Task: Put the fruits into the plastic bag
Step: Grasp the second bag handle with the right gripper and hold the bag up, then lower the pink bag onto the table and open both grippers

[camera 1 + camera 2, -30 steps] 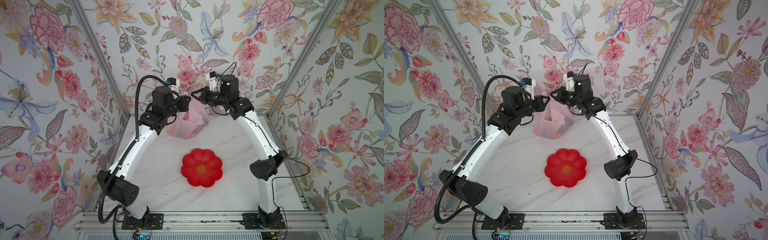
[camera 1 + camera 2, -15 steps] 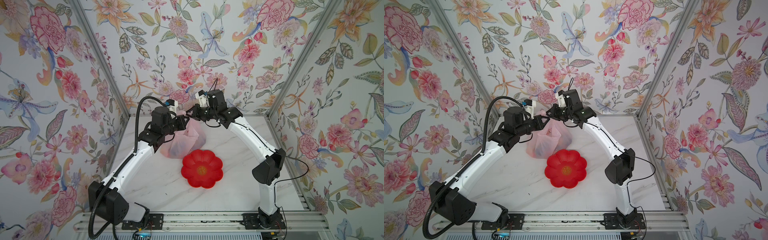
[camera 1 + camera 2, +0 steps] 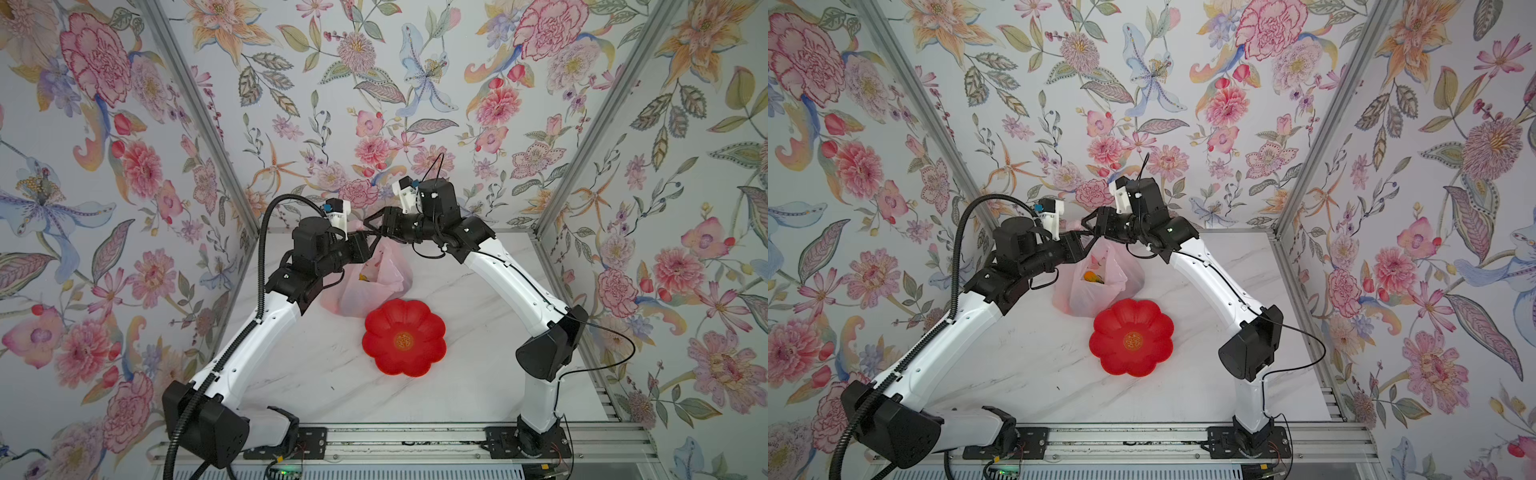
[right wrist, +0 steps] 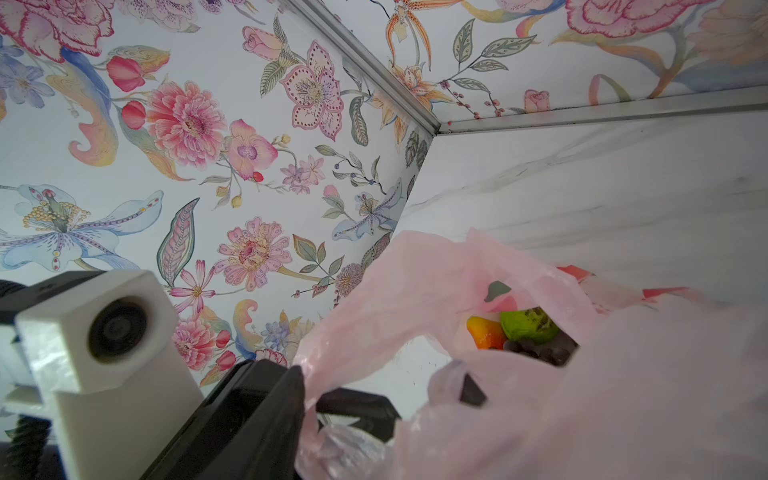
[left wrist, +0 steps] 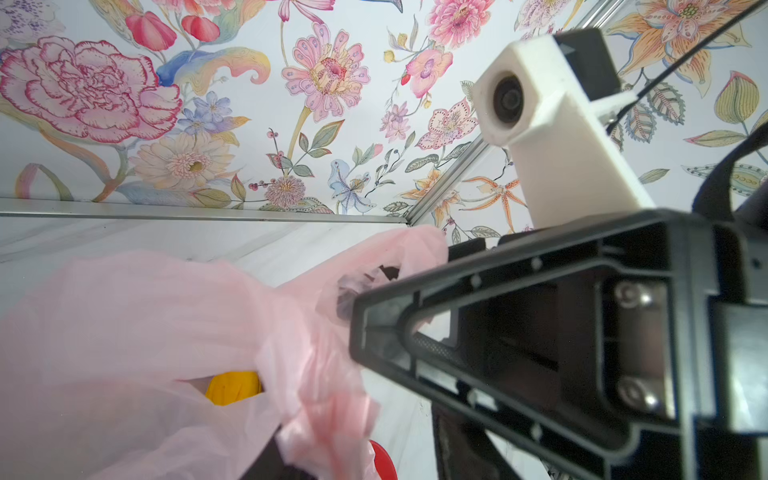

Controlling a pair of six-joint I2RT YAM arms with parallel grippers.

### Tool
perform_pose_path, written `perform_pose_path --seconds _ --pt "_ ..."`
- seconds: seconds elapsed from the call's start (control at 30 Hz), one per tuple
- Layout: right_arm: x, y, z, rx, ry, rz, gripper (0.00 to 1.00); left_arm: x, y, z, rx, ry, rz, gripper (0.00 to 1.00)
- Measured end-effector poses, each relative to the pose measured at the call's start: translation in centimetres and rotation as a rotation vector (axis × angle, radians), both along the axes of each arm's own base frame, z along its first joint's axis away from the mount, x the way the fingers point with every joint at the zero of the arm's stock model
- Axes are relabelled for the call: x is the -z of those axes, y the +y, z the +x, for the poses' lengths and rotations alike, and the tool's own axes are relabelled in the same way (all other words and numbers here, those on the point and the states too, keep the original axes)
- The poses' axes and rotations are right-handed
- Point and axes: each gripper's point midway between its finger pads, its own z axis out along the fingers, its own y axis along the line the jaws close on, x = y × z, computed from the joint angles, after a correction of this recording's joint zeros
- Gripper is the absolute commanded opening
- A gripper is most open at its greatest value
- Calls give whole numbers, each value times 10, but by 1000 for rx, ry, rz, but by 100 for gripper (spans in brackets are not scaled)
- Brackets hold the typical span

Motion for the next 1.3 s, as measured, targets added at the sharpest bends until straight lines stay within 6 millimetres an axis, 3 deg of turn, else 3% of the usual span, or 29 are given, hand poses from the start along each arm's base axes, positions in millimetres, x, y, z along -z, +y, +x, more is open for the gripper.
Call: perform_pose_path --seconds 0.1,0.17,0.4,0.7,0.93,1.3 --pt "1 -1 1 8 -2 -5 82 0 0 0 1 -2 5 53" --pt "2 -1 1 12 1 -8 99 0 1 0 0 -3 8 53" --pt "12 -7 1 44 7 -62 99 5 7 -3 -19 14 71 60" --pt "19 -33 -5 123 37 -202 99 5 19 -7 -49 21 173 75" --pt "37 -46 -9 149 70 -297 99 15 26 -12 -54 52 231 84" --pt "47 -69 -18 196 96 -414 99 0 41 -28 -78 19 262 89"
